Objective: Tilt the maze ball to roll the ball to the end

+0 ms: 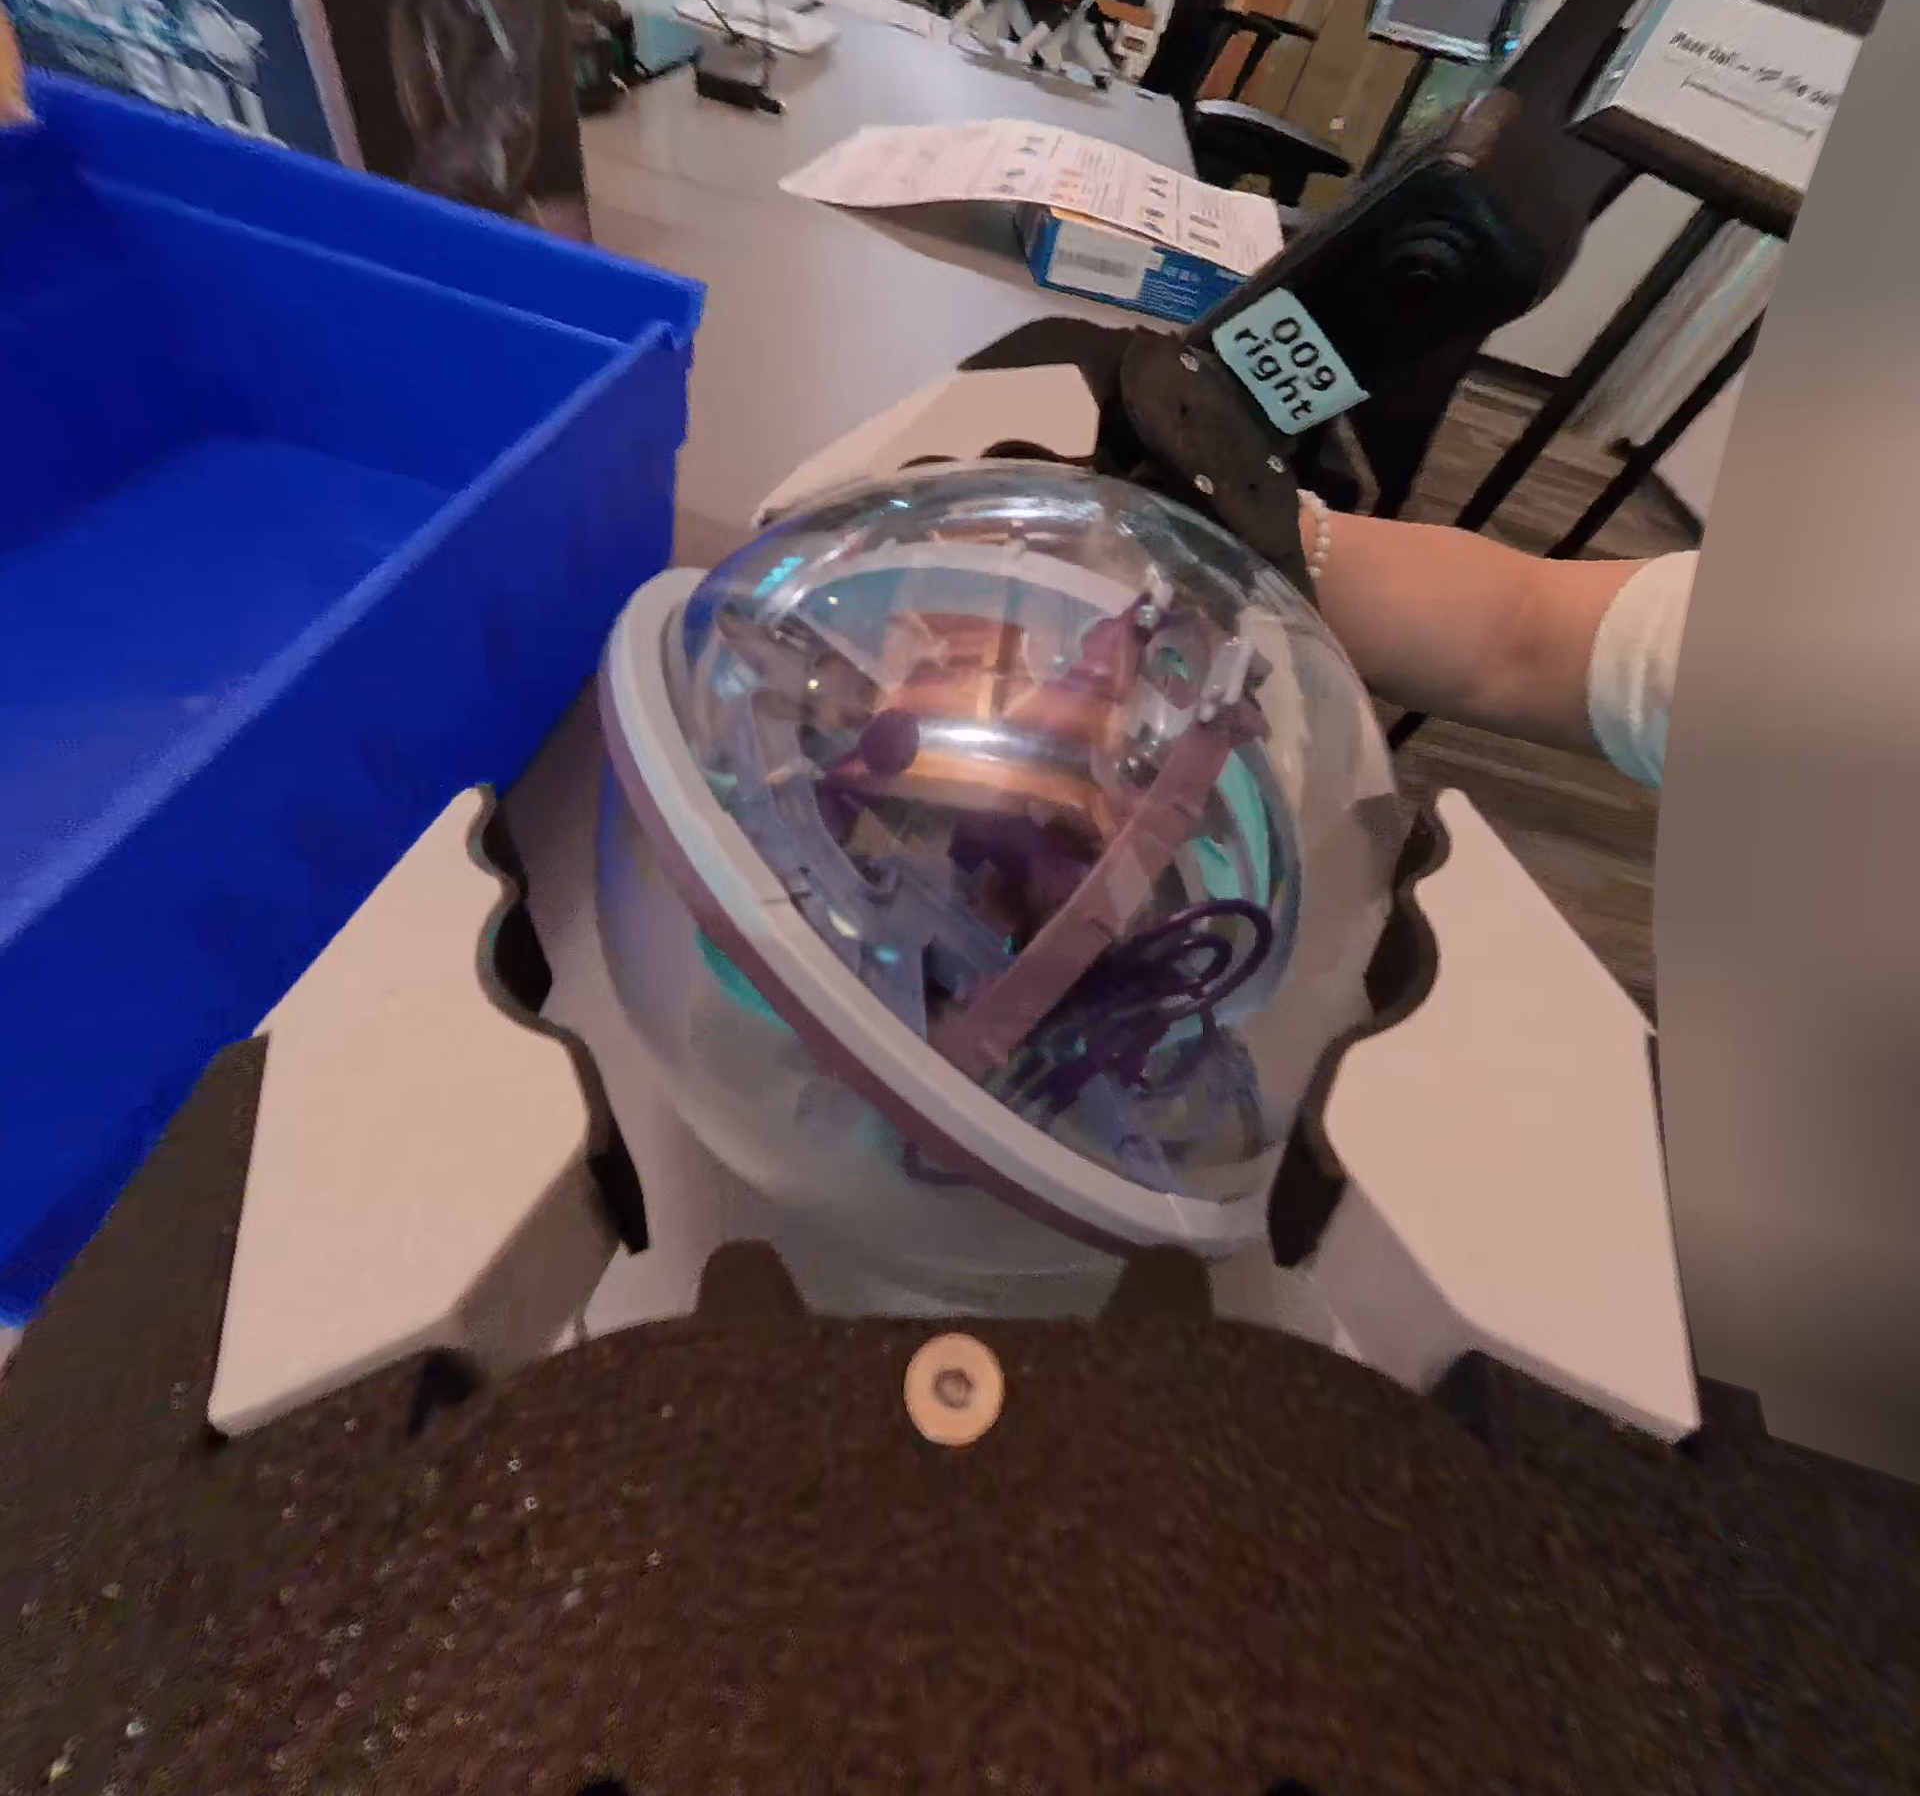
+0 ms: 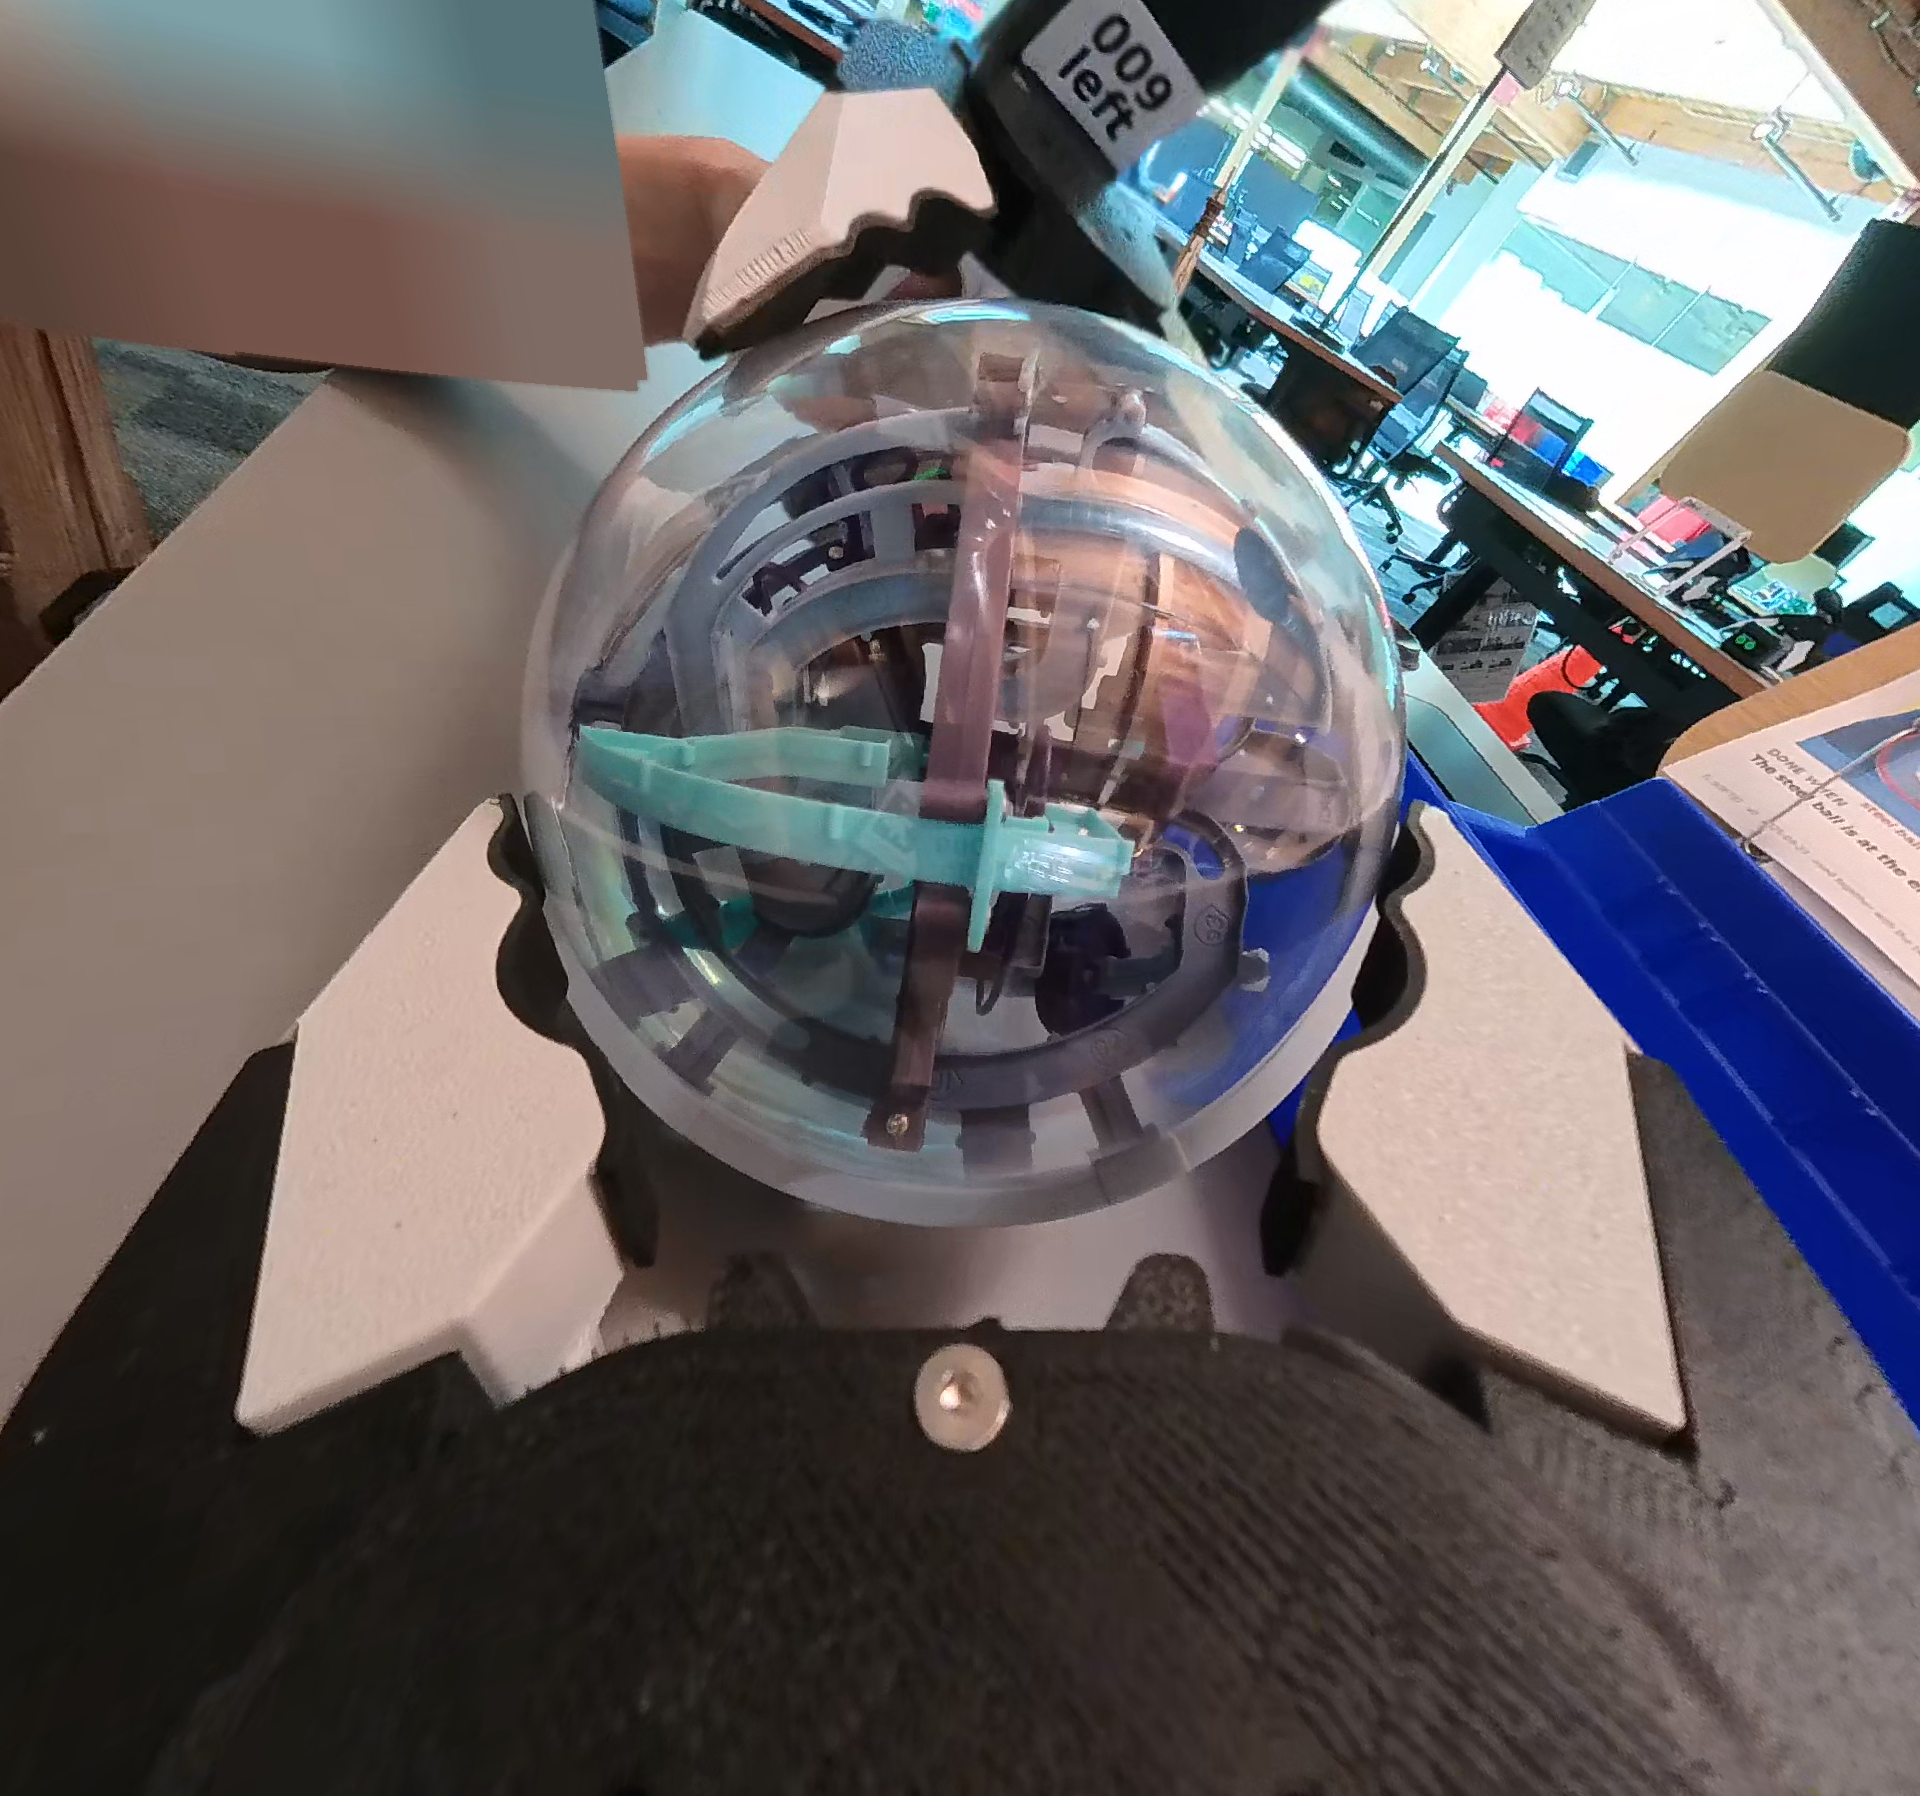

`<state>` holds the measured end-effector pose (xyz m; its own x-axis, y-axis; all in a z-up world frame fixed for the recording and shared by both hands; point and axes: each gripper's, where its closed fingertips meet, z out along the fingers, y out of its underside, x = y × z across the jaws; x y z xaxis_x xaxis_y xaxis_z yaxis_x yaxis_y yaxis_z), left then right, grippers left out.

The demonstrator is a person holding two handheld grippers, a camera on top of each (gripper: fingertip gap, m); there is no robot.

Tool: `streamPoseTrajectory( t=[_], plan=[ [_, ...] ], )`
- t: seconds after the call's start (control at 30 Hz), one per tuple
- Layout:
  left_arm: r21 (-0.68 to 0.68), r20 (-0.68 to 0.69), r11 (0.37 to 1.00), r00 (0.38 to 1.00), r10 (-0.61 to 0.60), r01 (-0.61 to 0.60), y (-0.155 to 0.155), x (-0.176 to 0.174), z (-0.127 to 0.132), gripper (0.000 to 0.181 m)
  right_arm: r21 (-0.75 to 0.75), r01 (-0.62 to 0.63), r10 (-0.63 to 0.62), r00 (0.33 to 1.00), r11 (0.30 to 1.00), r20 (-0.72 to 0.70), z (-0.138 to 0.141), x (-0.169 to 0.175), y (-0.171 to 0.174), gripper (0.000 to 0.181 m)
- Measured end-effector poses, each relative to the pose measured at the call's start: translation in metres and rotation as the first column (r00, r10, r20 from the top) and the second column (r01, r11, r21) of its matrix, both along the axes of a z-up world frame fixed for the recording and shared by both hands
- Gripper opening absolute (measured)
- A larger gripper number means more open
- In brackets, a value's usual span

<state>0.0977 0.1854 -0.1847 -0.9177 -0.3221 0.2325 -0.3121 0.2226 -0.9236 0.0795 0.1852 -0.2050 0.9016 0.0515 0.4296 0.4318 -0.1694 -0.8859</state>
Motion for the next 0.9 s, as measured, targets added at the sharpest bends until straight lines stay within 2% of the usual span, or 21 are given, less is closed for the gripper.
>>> streamPoseTrajectory(
  t=[0.1, 0.33, 0.5, 0.73, 0.9],
  plan=[
    [-0.01, -0.038, 0.998, 0.998, -0.058, 0.057, -0.006, -0.008, -0.005, 0.154, -0.003, -0.006, 0.006, 1.0, 1.0, 0.008, 0.0, -0.001, -0.001, 0.153],
    [0.03, 0.035, 0.996, 0.996, -0.081, 0.08, -0.006, -0.009, -0.007, 0.154, 0.024, -0.012, 0.011, 1.0, 1.0, 0.011, 0.007, -0.002, -0.001, 0.152],
    [0.123, 0.099, 0.991, 0.993, -0.064, 0.051, -0.01, -0.008, -0.011, 0.153, 0.041, -0.017, 0.017, 1.0, 0.999, 0.004, 0.008, 0.0, -0.004, 0.155],
    [0.083, 0.126, 0.996, 0.992, 0.005, -0.016, -0.015, -0.001, -0.002, 0.153, -0.024, 0.016, -0.016, 1.0, 1.0, 0.003, -0.003, 0.01, -0.009, 0.152],
    [0.079, 0.188, 0.997, 0.982, 0.005, -0.02, -0.013, -0.006, 0.009, 0.148, -0.107, 0.031, -0.026, 0.999, 0.994, 0.048, -0.018, 0.012, -0.009, 0.139]
  ],
)
